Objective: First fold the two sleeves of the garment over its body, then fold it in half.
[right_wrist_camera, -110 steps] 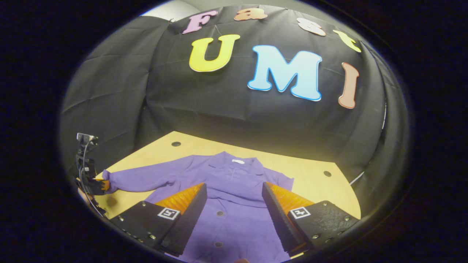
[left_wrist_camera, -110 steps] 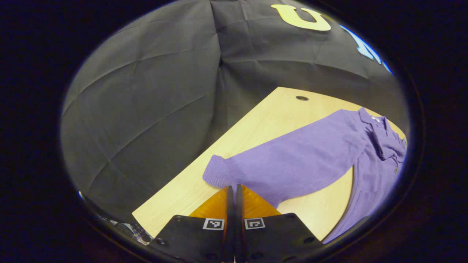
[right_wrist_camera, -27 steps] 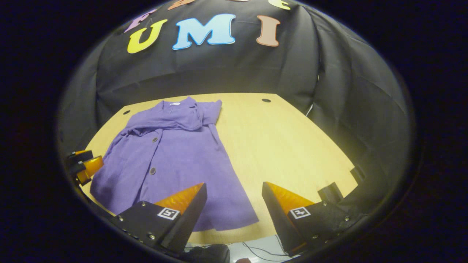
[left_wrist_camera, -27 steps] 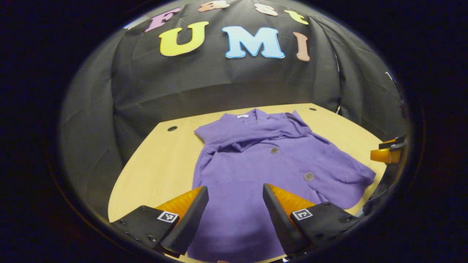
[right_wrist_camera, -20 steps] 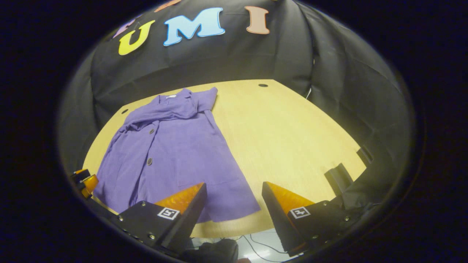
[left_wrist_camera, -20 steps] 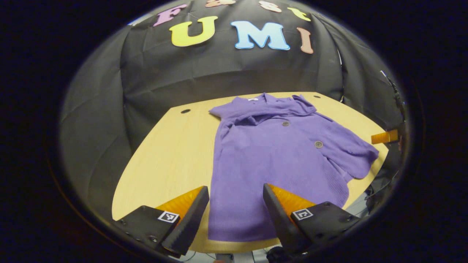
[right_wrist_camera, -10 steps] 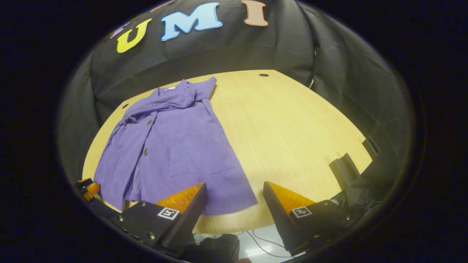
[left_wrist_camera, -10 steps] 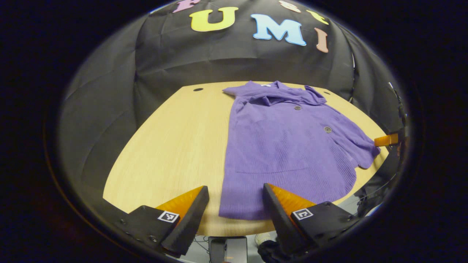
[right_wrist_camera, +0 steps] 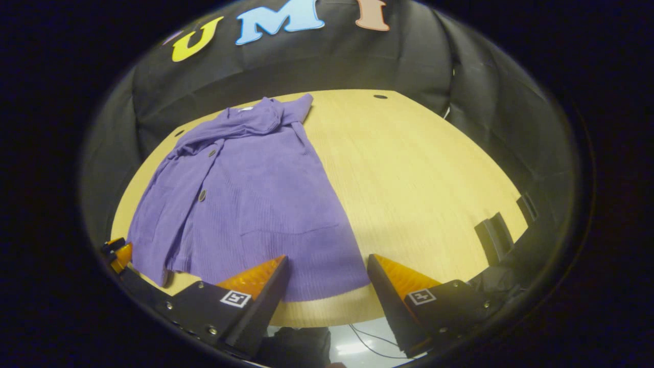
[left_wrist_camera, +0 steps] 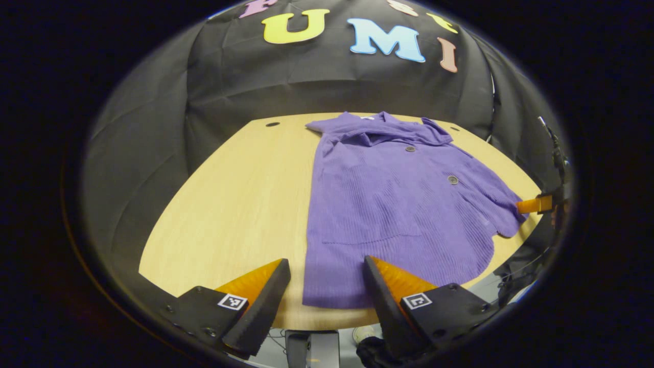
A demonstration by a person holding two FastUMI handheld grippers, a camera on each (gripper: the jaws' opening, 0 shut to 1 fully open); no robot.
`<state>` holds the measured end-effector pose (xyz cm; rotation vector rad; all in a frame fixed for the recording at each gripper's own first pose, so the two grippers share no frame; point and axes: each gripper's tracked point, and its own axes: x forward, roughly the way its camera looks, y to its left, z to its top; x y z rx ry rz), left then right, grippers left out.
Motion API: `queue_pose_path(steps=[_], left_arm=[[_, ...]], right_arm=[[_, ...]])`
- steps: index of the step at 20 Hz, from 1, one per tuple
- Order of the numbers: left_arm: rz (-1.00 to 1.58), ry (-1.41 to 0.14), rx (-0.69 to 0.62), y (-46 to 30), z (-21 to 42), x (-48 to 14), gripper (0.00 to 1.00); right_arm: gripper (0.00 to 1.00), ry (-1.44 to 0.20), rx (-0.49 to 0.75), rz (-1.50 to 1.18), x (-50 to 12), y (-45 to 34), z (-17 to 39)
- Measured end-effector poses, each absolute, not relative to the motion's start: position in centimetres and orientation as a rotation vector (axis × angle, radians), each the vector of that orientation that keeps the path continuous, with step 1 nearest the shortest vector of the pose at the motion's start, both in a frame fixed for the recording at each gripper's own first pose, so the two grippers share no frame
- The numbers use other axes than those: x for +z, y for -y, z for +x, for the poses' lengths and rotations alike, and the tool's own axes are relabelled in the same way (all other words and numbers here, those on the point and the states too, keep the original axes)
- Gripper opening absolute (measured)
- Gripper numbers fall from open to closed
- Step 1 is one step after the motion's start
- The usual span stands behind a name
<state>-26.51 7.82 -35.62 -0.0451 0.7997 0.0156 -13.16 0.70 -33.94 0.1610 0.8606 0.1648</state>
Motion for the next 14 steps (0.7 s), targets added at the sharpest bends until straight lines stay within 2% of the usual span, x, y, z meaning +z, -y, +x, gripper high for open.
queue_pose_path(steps=[2,4,5,6,7,8,9,10,11,12,13,14], left_arm=[[-0.056,-0.794,0.019,-7.3,-26.5,-35.6,0.81],[-0.051,-0.779,0.003,-6.1,-26.6,-35.5,0.67],[-0.053,-0.766,0.004,-5.7,-26.5,-35.5,0.54],[-0.063,-0.753,0.006,-5.3,-26.5,-35.4,0.41],[-0.066,-0.744,0.026,-5.2,-26.5,-35.4,0.28],[-0.062,-0.747,0.034,-5.2,-26.5,-35.5,0.14],[-0.065,-0.758,0.045,-5.0,-26.4,-35.7,0.14],[-0.070,-0.778,0.056,-5.0,-26.3,-35.7,0.10],[-0.081,-0.800,0.069,-5.3,-26.3,-35.8,0.10],[-0.098,-0.813,0.083,-5.4,-26.1,-35.7,0.10],[-0.109,-0.824,0.100,-5.5,-26.1,-35.5,0.10],[-0.129,-0.829,0.121,-5.4,-26.1,-35.6,0.10]], right_arm=[[0.96,-0.864,0.170,0.149,-34.0,-1.0,-13.1],[0.86,-0.864,0.199,0.137,-33.9,-1.7,-12.9],[0.72,-0.859,0.215,0.135,-33.7,-2.1,-12.8],[0.66,-0.858,0.230,0.127,-33.8,-2.3,-12.9],[0.53,-0.855,0.252,0.126,-33.7,-2.6,-12.9],[0.48,-0.856,0.263,0.136,-33.7,-2.9,-13.0],[0.33,-0.860,0.274,0.160,-33.6,-3.3,-12.9],[0.25,-0.864,0.270,0.198,-33.7,-3.4,-13.0],[0.11,-0.870,0.268,0.231,-33.7,-3.4,-12.9],[0.11,-0.874,0.265,0.270,-33.7,-3.4,-12.9],[0.04,-0.880,0.270,0.306,-33.7,-3.4,-12.8],[0.04,-0.880,0.277,0.329,-33.6,-3.3,-12.7]])
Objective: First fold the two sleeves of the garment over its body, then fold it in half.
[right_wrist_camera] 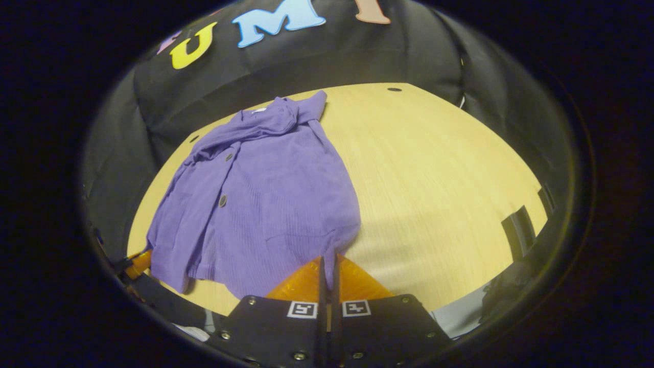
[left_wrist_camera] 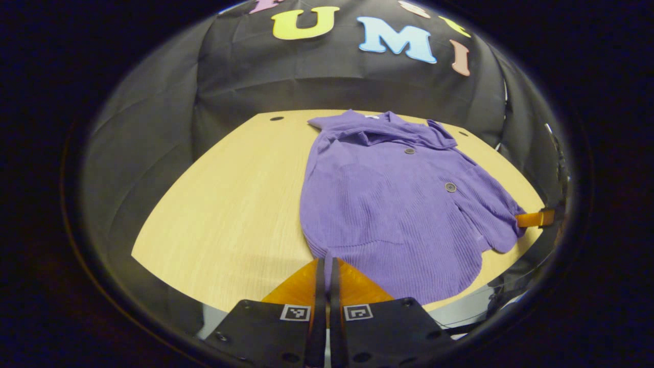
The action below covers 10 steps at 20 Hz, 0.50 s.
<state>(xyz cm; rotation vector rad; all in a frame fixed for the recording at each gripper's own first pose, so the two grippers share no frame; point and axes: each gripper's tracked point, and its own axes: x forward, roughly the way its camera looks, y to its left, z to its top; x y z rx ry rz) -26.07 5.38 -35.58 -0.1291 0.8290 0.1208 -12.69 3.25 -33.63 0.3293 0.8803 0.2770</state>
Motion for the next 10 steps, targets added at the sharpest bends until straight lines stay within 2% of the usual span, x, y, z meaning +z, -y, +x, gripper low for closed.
queue_pose_path(steps=[1,4,10], left_arm=[[-0.147,-0.842,0.137,-5.4,-26.0,-35.4,0.06],[-0.231,-0.870,0.162,-4.2,-25.4,-34.6,0.06],[-0.347,-0.710,0.210,-3.1,-22.0,-25.9,0.06]], right_arm=[[0.01,-0.883,0.287,0.346,-33.7,-3.3,-12.7],[0.00,-0.888,0.321,0.367,-33.0,-3.0,-12.9],[0.00,-0.721,0.477,0.352,-25.3,-1.9,-10.6]])
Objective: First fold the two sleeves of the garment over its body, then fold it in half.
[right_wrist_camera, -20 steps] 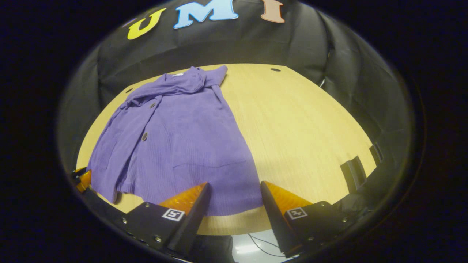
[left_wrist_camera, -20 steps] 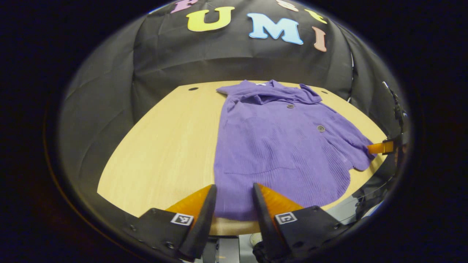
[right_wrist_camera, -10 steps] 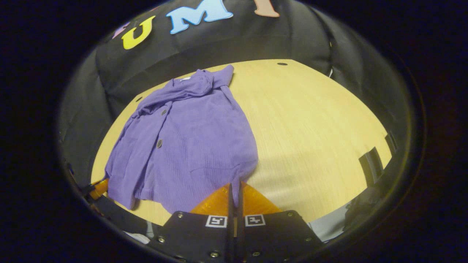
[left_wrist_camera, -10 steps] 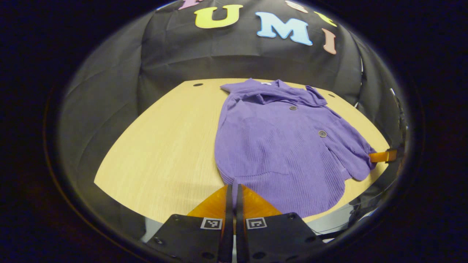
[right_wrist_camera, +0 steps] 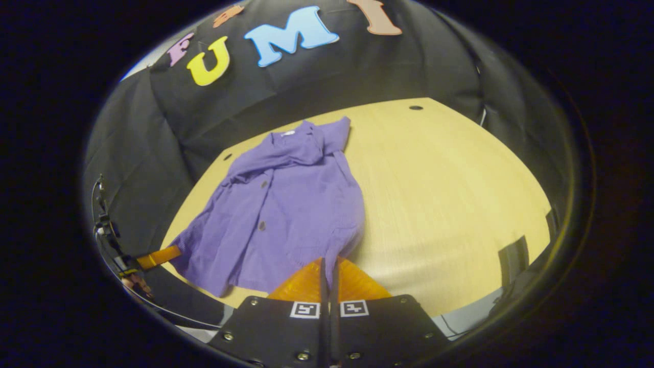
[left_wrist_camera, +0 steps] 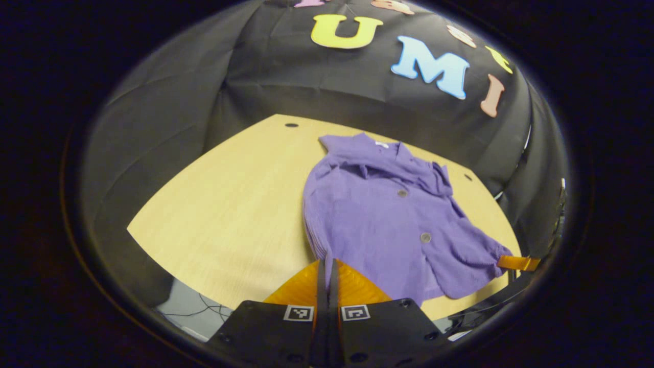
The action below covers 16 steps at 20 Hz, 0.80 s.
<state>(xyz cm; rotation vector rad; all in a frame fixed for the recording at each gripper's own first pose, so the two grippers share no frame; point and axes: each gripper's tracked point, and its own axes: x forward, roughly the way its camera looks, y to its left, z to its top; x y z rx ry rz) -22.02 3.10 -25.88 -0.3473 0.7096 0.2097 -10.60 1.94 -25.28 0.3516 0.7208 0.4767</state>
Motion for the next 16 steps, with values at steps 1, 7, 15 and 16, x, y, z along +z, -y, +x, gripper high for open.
queue_pose_path(steps=[1,7,15,16], left_arm=[[-0.351,-0.683,0.215,-3.1,-21.2,-24.8,0.06],[-0.364,-0.562,0.191,-3.1,-15.1,-18.4,0.05],[-0.349,-0.444,0.074,-4.3,-3.7,-12.4,0.06],[-0.351,-0.431,0.062,-4.9,-2.0,-11.8,0.05]], right_arm=[[0.00,-0.688,0.500,0.351,-23.8,-1.9,-9.8],[0.00,-0.525,0.561,0.378,-15.5,-2.6,-4.5],[0.00,-0.393,0.486,0.403,-9.2,-3.5,3.7],[0.00,-0.385,0.470,0.400,-8.9,-3.6,4.9]])
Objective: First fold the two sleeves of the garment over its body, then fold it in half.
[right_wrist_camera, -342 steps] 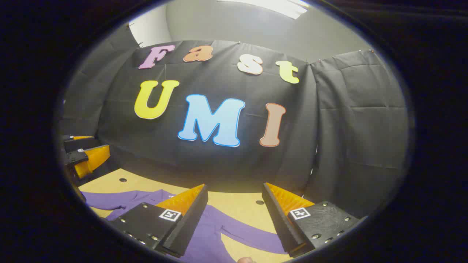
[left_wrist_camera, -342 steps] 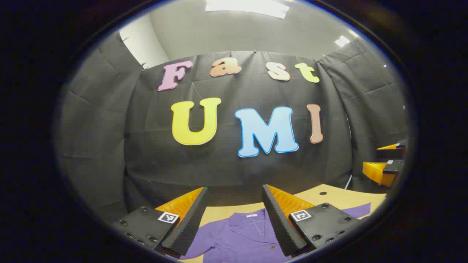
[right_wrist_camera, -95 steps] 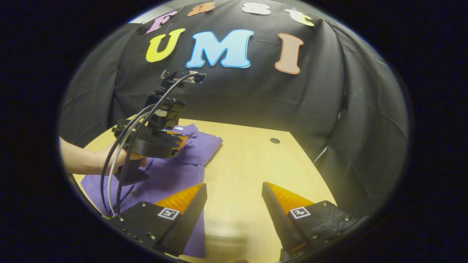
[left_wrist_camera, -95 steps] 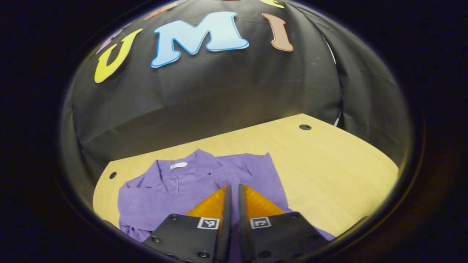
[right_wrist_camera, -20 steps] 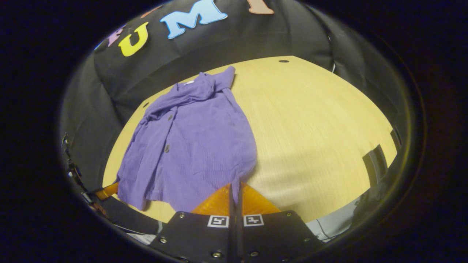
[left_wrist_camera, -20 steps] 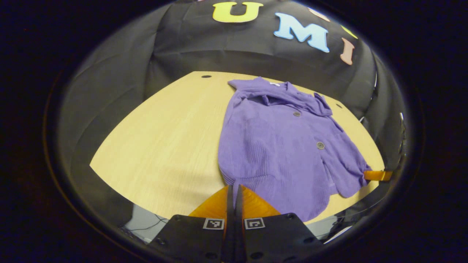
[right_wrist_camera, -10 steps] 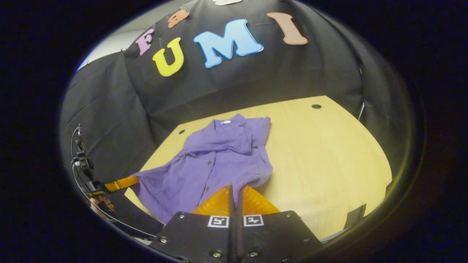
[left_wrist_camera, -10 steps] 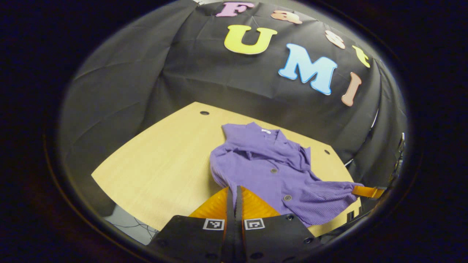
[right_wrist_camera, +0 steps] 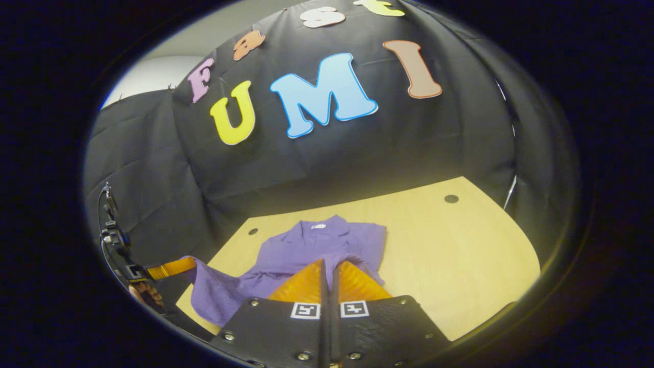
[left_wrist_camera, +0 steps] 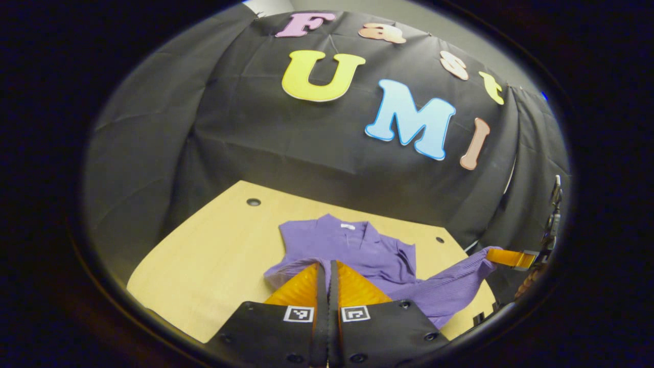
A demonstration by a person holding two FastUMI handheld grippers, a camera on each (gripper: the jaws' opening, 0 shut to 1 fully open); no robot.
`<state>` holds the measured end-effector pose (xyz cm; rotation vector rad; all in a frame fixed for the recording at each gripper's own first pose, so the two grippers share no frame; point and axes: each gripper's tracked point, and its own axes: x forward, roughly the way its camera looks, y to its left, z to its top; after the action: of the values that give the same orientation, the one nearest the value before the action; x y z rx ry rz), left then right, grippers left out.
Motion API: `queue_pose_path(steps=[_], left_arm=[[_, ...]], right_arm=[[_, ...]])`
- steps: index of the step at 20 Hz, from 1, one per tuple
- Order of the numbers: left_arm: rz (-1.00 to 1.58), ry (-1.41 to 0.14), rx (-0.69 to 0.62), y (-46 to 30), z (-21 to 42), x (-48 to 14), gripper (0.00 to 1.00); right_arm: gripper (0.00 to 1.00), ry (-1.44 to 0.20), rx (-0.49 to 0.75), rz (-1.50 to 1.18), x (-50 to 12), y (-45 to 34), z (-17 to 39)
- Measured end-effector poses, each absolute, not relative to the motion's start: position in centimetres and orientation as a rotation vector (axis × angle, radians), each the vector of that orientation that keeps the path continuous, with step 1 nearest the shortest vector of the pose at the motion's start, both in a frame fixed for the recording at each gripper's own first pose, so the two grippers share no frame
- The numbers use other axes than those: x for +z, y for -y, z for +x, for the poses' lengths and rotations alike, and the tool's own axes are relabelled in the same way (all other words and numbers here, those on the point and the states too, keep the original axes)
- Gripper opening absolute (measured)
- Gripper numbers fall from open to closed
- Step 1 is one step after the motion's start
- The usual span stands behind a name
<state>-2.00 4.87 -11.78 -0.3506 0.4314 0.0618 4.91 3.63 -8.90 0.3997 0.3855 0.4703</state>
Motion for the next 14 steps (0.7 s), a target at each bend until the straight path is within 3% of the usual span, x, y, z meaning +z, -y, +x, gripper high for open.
queue_pose_path(steps=[8,14], left_arm=[[-0.343,-0.378,0.005,-8.6,10.0,-10.6,0.05],[-0.334,-0.411,0.017,-12.3,18.3,-14.5,0.05]], right_arm=[[0.00,-0.396,0.394,0.457,-7.5,-5.6,13.5],[0.00,-0.442,0.318,0.466,-9.1,-5.9,20.4]])
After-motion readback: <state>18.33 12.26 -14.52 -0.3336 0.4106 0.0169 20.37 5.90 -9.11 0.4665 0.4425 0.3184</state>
